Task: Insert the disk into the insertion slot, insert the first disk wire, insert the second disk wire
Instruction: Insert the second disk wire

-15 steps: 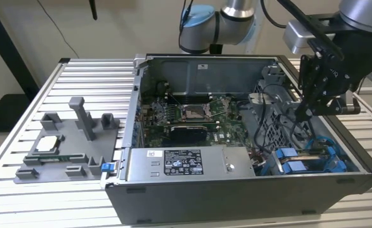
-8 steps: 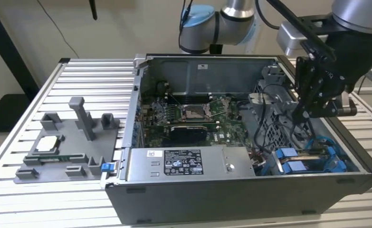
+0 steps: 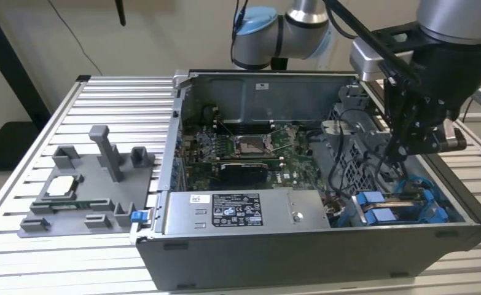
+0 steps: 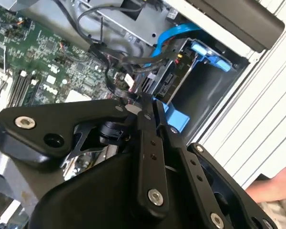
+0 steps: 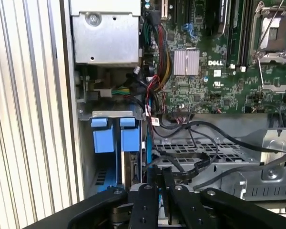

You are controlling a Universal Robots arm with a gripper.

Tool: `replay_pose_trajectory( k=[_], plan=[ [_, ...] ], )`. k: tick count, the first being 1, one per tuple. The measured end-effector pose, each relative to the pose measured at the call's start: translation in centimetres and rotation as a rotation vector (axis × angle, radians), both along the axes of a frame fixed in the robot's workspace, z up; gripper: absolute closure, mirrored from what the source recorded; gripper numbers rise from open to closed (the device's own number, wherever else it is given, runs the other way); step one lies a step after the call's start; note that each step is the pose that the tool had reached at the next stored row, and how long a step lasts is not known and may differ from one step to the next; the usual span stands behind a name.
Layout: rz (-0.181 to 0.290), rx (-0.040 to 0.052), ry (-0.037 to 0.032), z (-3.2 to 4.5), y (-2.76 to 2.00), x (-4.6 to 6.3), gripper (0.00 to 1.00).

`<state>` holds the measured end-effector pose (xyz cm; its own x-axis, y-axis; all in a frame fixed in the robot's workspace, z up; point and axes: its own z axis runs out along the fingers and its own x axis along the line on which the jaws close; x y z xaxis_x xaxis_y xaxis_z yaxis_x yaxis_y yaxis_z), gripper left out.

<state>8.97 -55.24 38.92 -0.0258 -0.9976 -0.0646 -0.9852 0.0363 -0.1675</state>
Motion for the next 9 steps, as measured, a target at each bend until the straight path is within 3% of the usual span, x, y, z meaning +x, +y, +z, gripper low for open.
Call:
replay_pose_trajectory(
  k=[3, 4, 7, 9],
  plan=[
    [0.0, -0.0038, -0.0519, -0.04, -0.01, -0.32, 1.0],
    [0.0, -0.0039, -0.0639, -0.05, -0.02, -0.38, 1.0],
    [0.0, -0.004, -0.065, -0.04, -0.01, -0.38, 1.0],
    [0.0, -0.0039, -0.072, -0.15, 0.0, -0.4, 1.0]
  ],
)
